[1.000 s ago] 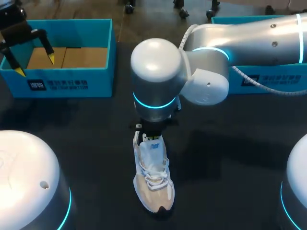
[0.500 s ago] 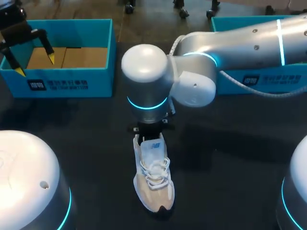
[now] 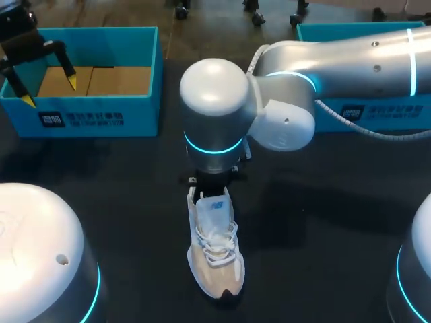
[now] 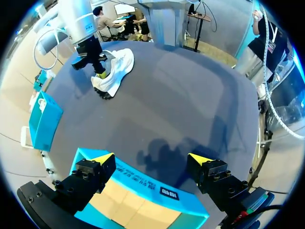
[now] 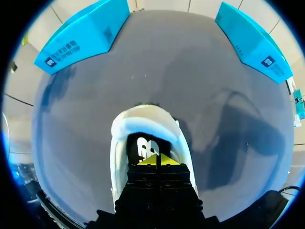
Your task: Take the shoe out of the shoebox, open the shoe tongue, remove and reinsert the insole, then place the shoe into the shoebox
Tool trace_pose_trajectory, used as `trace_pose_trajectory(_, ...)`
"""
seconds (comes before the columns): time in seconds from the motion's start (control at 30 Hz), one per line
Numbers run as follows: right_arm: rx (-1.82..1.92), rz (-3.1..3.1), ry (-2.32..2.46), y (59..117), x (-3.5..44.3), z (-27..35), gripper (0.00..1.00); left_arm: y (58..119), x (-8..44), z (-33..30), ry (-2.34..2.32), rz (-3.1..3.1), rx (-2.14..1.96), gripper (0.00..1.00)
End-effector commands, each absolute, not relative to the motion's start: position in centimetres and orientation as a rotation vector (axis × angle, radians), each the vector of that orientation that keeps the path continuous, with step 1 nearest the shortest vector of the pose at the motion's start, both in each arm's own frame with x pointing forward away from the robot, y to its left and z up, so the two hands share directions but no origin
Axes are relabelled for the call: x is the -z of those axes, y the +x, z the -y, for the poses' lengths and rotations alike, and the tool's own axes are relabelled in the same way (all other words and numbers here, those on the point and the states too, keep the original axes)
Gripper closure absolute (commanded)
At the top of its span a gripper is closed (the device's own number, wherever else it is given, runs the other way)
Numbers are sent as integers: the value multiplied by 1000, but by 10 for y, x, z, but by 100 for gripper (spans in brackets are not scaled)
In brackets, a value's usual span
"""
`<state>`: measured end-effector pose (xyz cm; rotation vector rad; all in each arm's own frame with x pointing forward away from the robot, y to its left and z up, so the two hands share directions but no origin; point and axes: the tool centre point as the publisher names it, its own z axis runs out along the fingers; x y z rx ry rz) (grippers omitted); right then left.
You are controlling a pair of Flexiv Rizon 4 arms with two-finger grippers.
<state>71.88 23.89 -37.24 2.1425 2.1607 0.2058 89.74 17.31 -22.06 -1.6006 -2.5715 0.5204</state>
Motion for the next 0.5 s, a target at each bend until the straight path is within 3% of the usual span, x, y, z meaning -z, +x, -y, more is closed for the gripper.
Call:
trace_pose_trajectory(0.03, -235, -2198, 2208, 723, 389, -239, 100, 897, 221, -173, -1602, 2573, -515, 0)
trace_pose_trajectory(0.33, -235, -2259, 2284, 723, 416, -244, 100, 897, 221, -173, -1602, 2573, -515, 0)
trace_pose_trajectory(0.5, -252, -2247, 2264, 719, 399, -249, 100, 897, 221, -173, -1602, 2573, -515, 0)
